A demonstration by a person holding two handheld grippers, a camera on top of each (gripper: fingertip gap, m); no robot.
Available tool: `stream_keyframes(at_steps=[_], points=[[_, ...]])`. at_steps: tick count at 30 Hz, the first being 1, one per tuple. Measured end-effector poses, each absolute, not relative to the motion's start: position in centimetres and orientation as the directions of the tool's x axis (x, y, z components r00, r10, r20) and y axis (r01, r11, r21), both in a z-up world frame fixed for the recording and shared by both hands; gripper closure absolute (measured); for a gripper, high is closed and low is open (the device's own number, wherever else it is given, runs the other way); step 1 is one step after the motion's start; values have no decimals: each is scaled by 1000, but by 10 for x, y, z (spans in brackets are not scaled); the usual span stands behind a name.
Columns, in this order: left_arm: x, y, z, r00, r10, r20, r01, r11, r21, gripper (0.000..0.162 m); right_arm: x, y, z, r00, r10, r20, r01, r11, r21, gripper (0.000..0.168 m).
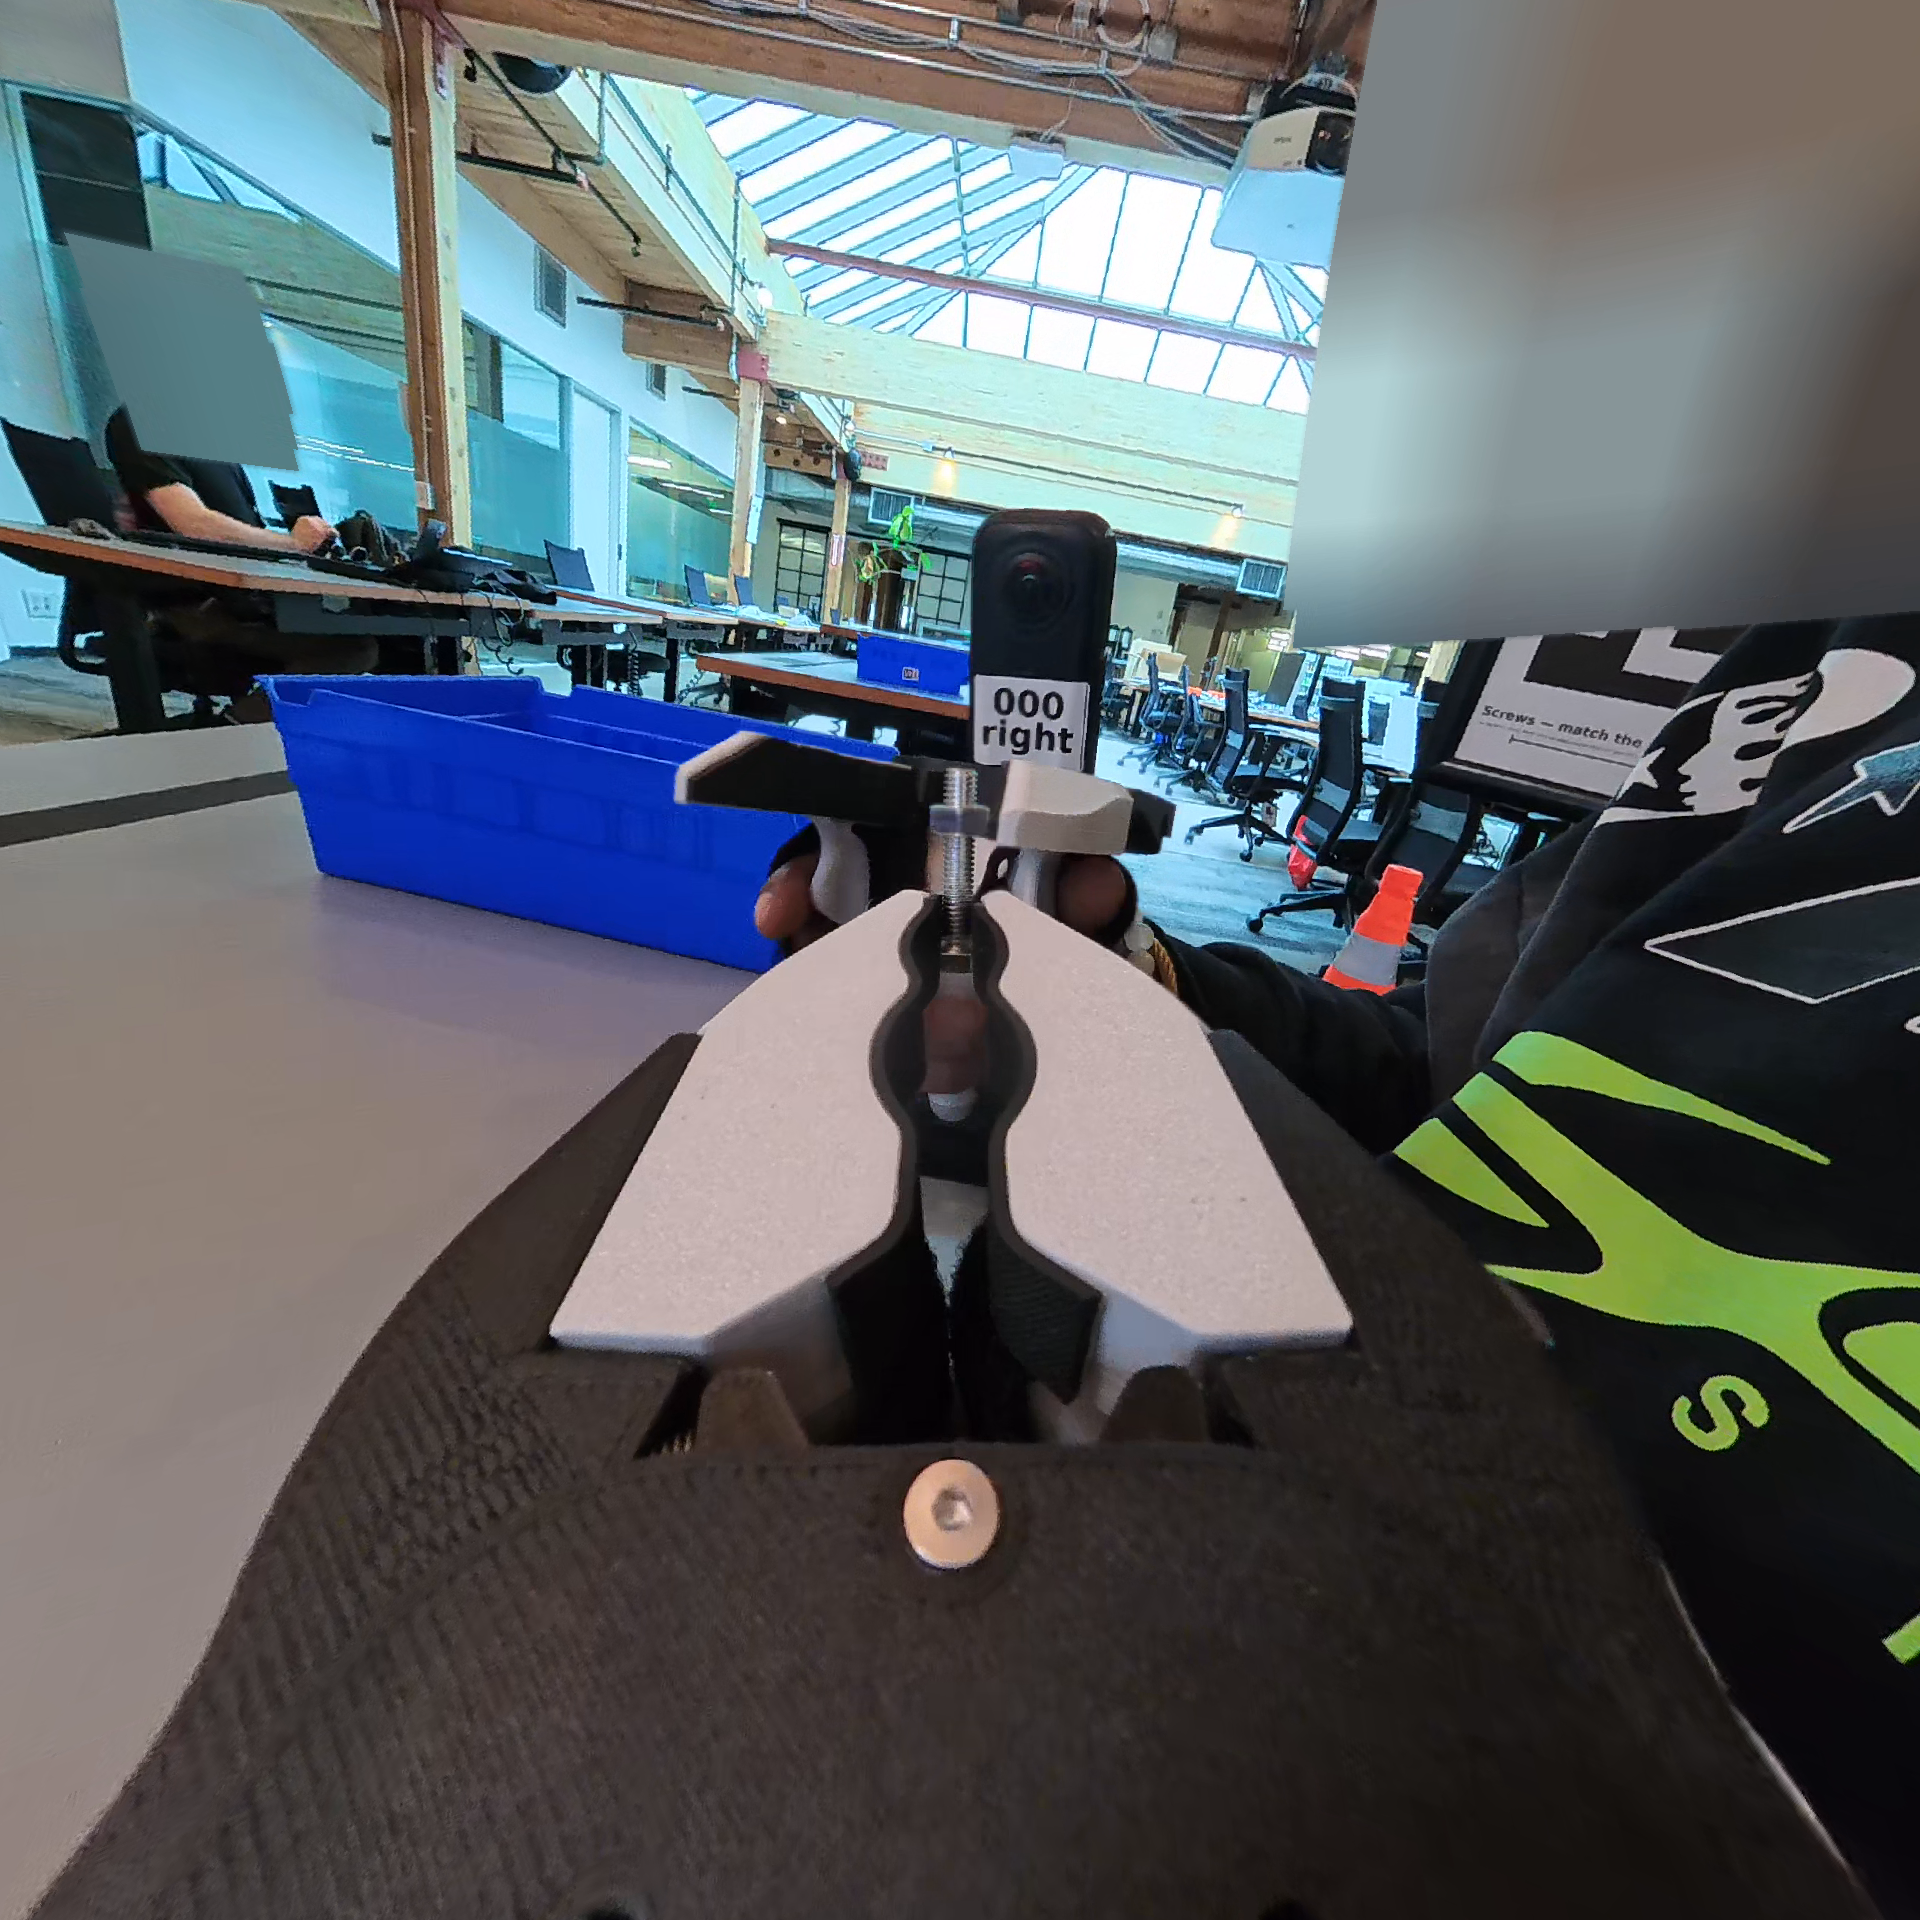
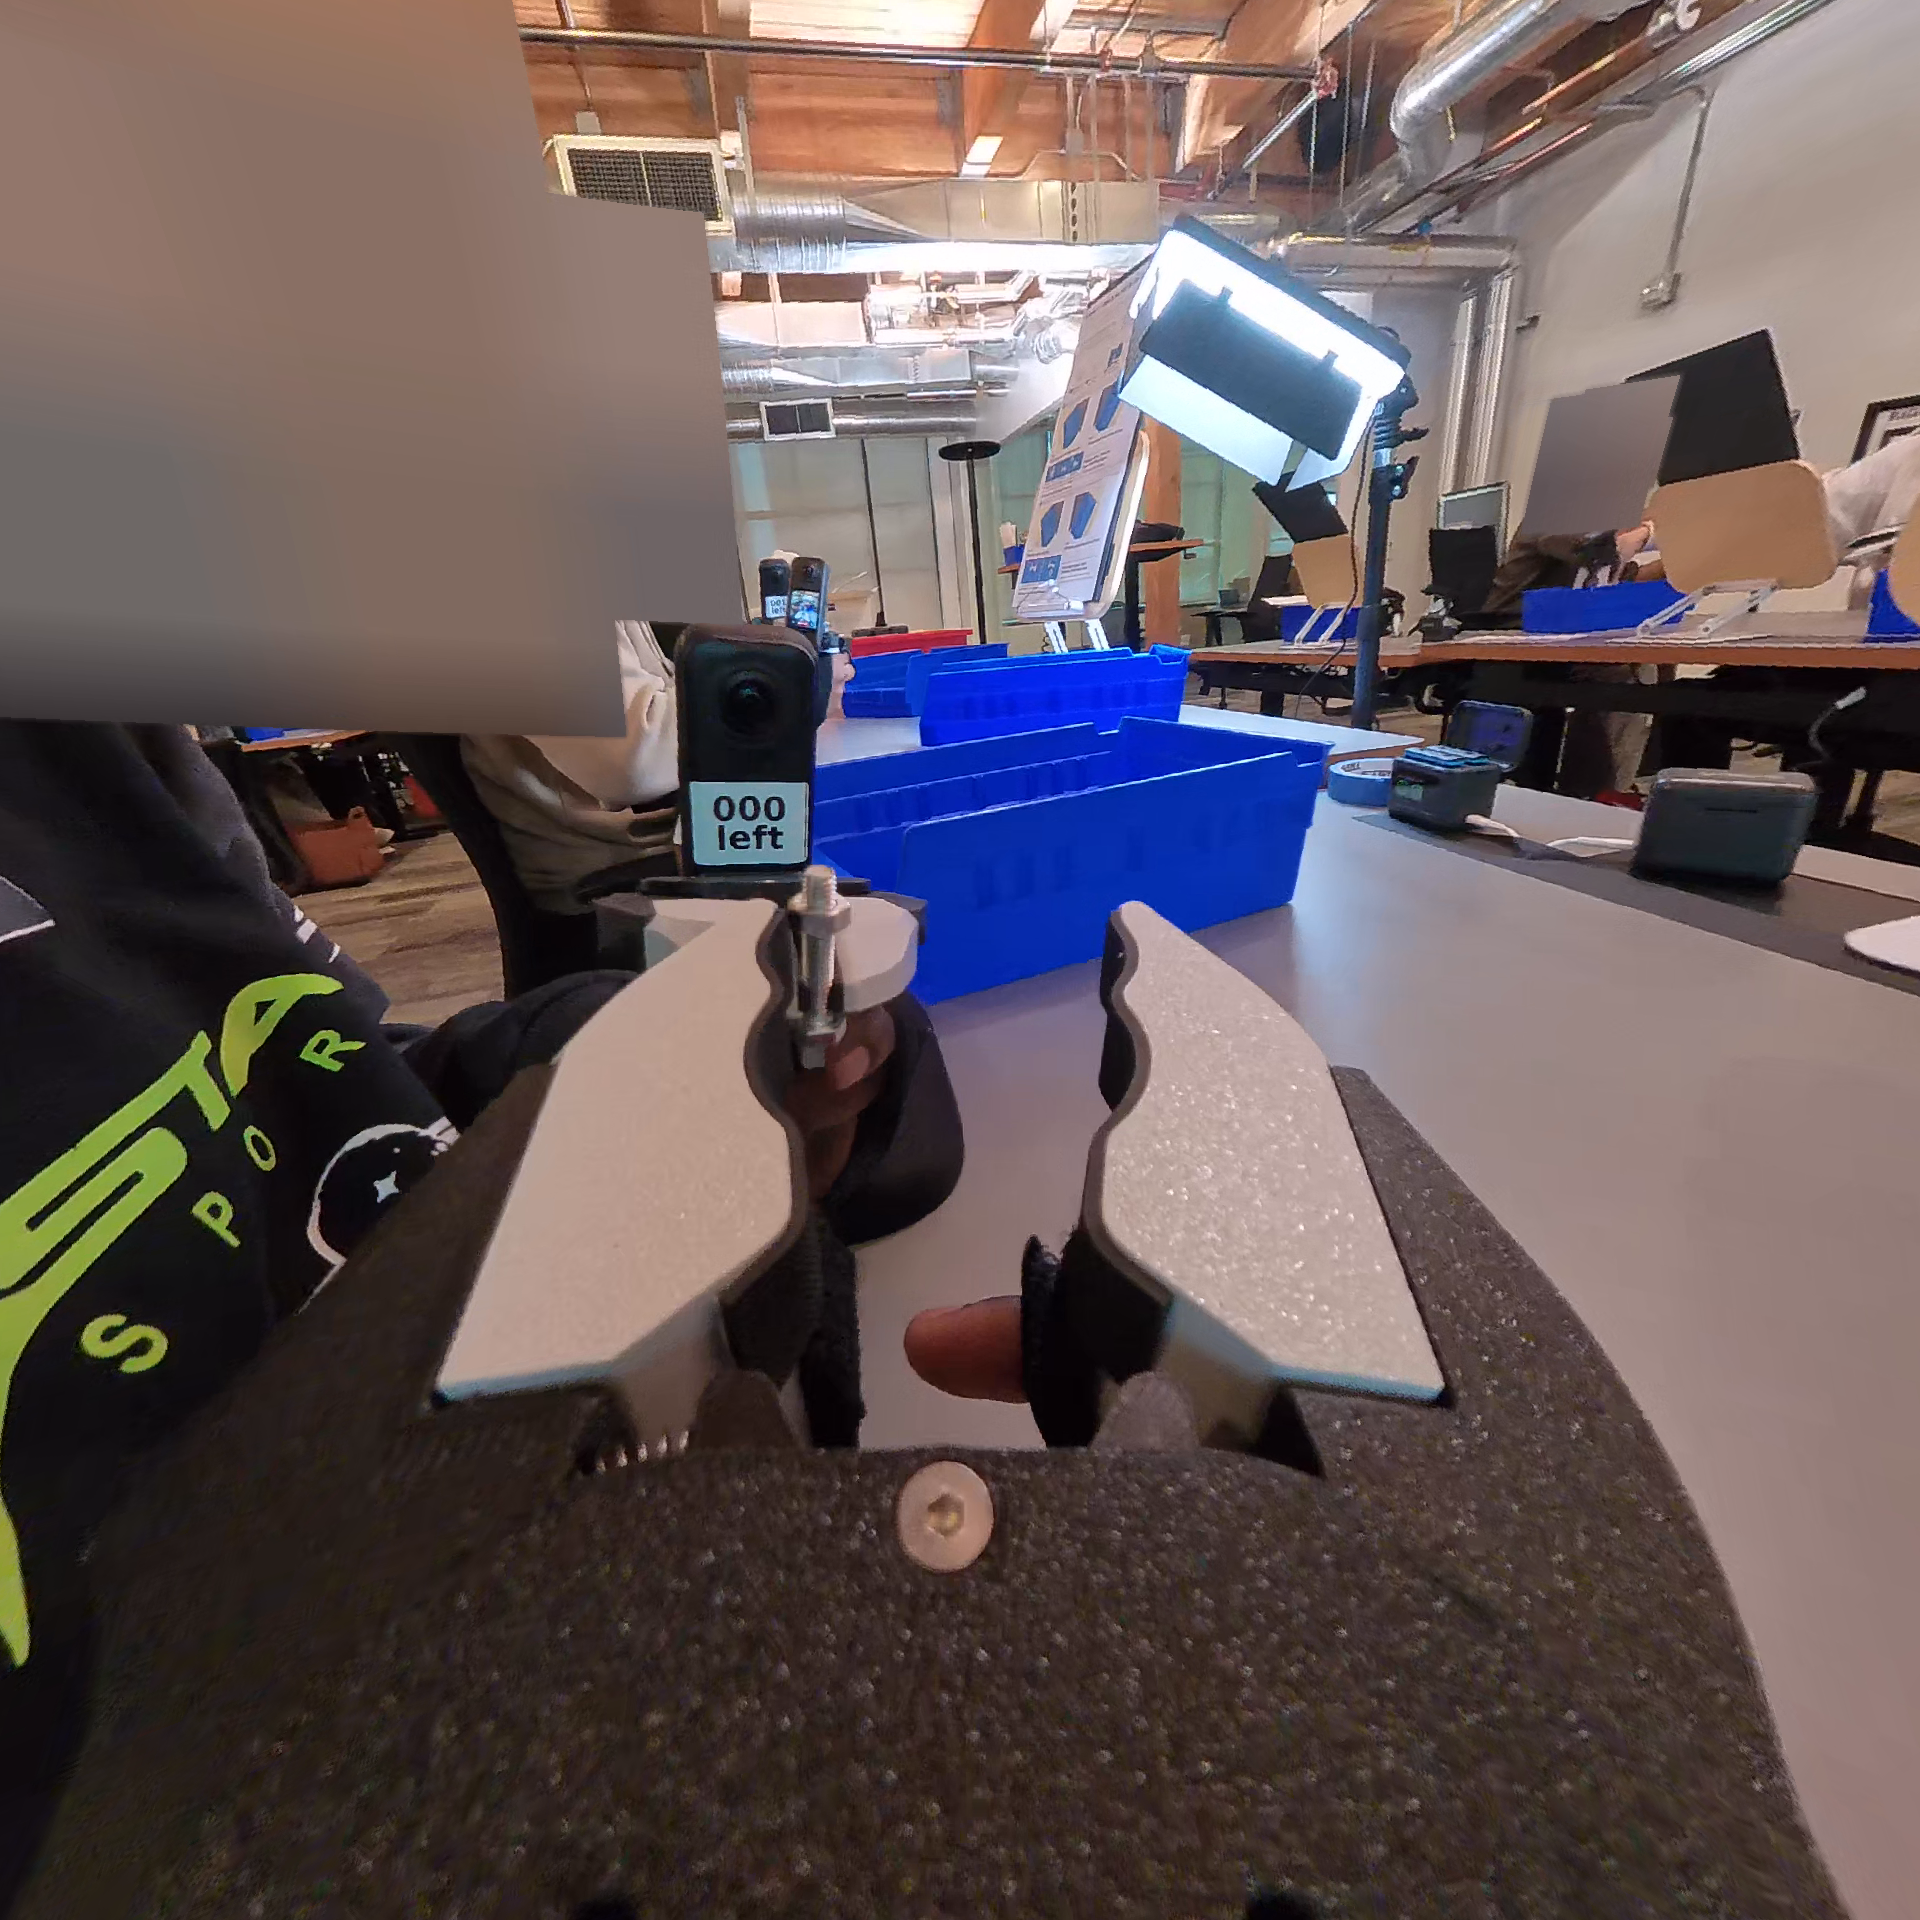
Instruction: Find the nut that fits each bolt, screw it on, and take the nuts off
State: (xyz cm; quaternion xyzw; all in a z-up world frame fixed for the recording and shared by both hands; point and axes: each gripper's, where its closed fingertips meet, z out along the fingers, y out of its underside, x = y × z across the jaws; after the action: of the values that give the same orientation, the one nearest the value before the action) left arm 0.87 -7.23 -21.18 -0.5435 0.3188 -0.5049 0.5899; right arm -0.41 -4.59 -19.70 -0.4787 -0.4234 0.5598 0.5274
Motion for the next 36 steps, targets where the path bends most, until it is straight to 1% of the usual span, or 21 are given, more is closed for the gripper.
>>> stream_keyframes(at_steps=[1,3,6,9,14,17,21,27,32,33,35,36], points=[[8,-72,-212,288,-941,177,253,-104,-962,157,-2,-44,-197,20,996,-87,-184,-82,-979,111],[8,-72,-211,281,-943,180,261,-105,-960,157,4,-39,-197,45,996,-80,-184,-70,-980,118],[8,-72,-211,282,-942,179,260,-105,-960,157,9,-39,-194,33,997,-75,-200,-67,-978,118],[9,-73,-212,286,-942,173,247,-102,-964,157,4,-48,-190,-19,996,-88,-218,-90,-972,110],[13,-75,-215,291,-946,146,214,-84,-973,157,-19,-56,-193,-15,996,-93,-195,-95,-976,93],[15,-77,-216,289,-949,129,197,-73,-978,157,-28,-54,-196,1,994,-107,-182,-105,-978,89],[18,-80,-218,279,-955,102,174,-55,-983,157,-29,-52,-198,4,993,-116,-175,-113,-978,91],[13,-78,-213,266,-953,144,225,-84,-971,157,-16,-47,-196,10,995,-99,-190,-96,-977,94],[10,-76,-211,265,-950,163,245,-97,-965,157,-3,-40,-195,32,997,-76,-189,-69,-979,93],[10,-76,-211,268,-949,166,246,-99,-964,157,-1,-39,-195,36,997,-71,-188,-63,-980,94],[9,-76,-210,261,-951,167,255,-99,-962,157,4,-36,-195,54,997,-60,-190,-49,-981,103],[9,-76,-210,260,-951,168,257,-100,-961,157,5,-35,-195,57,997,-53,-193,-41,-980,103]])
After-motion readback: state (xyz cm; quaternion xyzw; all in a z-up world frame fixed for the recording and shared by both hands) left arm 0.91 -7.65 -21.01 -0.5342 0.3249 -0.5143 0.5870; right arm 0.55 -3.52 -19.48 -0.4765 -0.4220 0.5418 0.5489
